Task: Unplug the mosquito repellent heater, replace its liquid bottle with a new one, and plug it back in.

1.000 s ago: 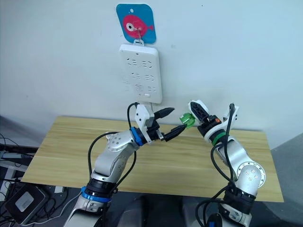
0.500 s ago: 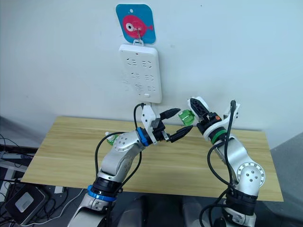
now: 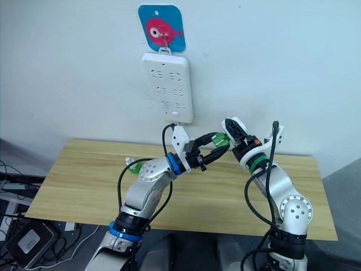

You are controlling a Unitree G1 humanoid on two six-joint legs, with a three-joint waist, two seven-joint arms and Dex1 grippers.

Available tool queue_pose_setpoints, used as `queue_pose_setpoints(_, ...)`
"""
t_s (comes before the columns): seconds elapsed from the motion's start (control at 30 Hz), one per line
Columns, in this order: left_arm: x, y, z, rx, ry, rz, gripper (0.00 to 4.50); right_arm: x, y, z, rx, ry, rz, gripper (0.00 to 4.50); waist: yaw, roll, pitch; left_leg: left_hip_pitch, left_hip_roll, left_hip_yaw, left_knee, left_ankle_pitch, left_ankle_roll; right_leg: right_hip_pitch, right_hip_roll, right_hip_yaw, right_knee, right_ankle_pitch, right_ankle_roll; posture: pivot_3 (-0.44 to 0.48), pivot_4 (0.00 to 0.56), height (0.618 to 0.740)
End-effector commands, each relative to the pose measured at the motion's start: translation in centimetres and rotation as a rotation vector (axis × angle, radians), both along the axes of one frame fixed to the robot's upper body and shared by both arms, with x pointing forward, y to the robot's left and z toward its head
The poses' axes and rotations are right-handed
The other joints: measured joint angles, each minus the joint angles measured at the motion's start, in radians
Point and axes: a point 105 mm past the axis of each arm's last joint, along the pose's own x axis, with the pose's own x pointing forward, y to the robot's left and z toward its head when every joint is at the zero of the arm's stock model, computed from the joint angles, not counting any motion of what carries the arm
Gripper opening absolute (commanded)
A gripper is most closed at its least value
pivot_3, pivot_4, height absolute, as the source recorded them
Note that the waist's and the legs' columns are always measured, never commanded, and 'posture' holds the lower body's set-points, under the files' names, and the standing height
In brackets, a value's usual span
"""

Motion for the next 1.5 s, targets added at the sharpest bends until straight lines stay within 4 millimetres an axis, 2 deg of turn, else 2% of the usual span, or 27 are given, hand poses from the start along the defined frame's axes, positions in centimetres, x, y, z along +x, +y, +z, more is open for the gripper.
queue_pose_setpoints(0.03,-0.1,0.0,1.2,-0.023,-0.044,0.003,2.25,-1.4,1.0,1.6,0.003,-0.082,0.062,3.77,0.0,0.0,0.0,0.0,0.0,0.0,0.0,0.0,0.0,0.0,0.0,0.0,0.0,0.0,0.0,-0.101,0.234,0.74)
queue_pose_setpoints(0.1,-0.2,0.3,1.1,0.006,-0.05,-0.017,2.25,-1.5,1.0,1.2,-0.031,-0.082,0.085,4.41,0.0,0.0,0.0,0.0,0.0,0.0,0.0,0.0,0.0,0.0,0.0,0.0,0.0,0.0,0.0,-0.109,0.237,0.74)
queue_pose_setpoints(0.13,-0.3,0.5,1.0,0.022,-0.056,-0.031,2.25,-1.5,0.9,1.0,-0.051,-0.081,0.098,4.46,-0.001,0.0,0.0,0.0,0.0,0.0,0.0,0.0,0.0,0.0,0.0,0.0,0.0,0.0,0.0,-0.109,0.237,0.74)
queue_pose_setpoints(0.2,-0.6,1.0,0.7,0.071,-0.073,-0.078,2.25,-1.3,0.5,0.7,-0.102,-0.08,0.148,4.46,-0.001,0.0,0.0,0.0,0.0,0.0,0.0,0.0,0.0,0.0,0.0,0.0,0.0,0.0,0.0,-0.114,0.237,0.74)
queue_pose_setpoints(0.33,-1.4,2.6,-0.3,0.2,-0.126,-0.21,2.25,-1.1,-1.1,0.4,-0.234,-0.048,0.372,4.46,-0.001,0.001,0.001,0.0,-0.001,0.002,0.001,0.0,0.0,0.0,0.0,0.002,0.0,0.0,0.0,-0.113,0.239,0.74)
queue_pose_setpoints(0.47,-1.8,3.2,-1.1,0.267,-0.168,-0.264,2.25,-1.6,-1.6,0.4,-0.253,-0.002,0.519,4.46,0.0,0.001,0.001,0.001,0.0,0.001,0.001,0.0,0.0,0.001,0.001,0.001,0.0,0.0,0.0,-0.105,0.24,0.74)
queue_pose_setpoints(0.6,-3.0,3.1,-2.1,0.318,-0.226,-0.317,2.25,-2.7,-1.7,0.2,-0.27,0.038,0.724,4.46,0.0,0.0,0.001,-0.001,0.0,0.001,0.0,-0.001,0.001,0.0,0.001,0.002,-0.002,0.0,0.0,-0.08,0.235,0.74)
queue_pose_setpoints(0.8,-3.7,2.4,-1.9,0.317,-0.294,-0.334,2.25,-3.9,-2.4,-0.4,-0.299,0.107,0.859,4.46,0.007,0.0,0.001,-0.001,0.0,0.001,0.001,-0.002,0.003,0.001,0.0,0.001,-0.002,0.0,0.0,-0.058,0.233,0.74)
queue_pose_setpoints(0.93,-3.8,2.3,-1.7,0.31,-0.303,-0.332,2.25,-4.3,-2.9,-1.1,-0.327,0.146,0.879,4.46,0.011,0.0,0.001,-0.001,0.0,0.001,0.001,-0.002,0.003,0.001,0.0,0.001,-0.002,0.0,0.0,-0.044,0.228,0.74)
queue_pose_setpoints(1.13,-3.6,2.5,-1.2,0.286,-0.293,-0.309,2.25,-2.8,-4.2,-1.4,-0.343,0.171,0.794,4.46,0.011,0.0,0.001,-0.001,0.0,0.001,0.001,-0.002,0.003,0.001,0.0,0.001,-0.002,0.0,0.0,-0.044,0.224,0.74)
queue_pose_setpoints(1.5,-3.7,1.7,-1.0,0.271,-0.298,-0.335,2.25,-4.1,-3.3,-0.5,-0.321,0.129,0.88,4.46,0.012,0.0,0.001,-0.001,0.0,0.001,0.002,-0.002,0.003,0.001,0.0,0.001,-0.002,0.0,0.0,-0.058,0.218,0.74)
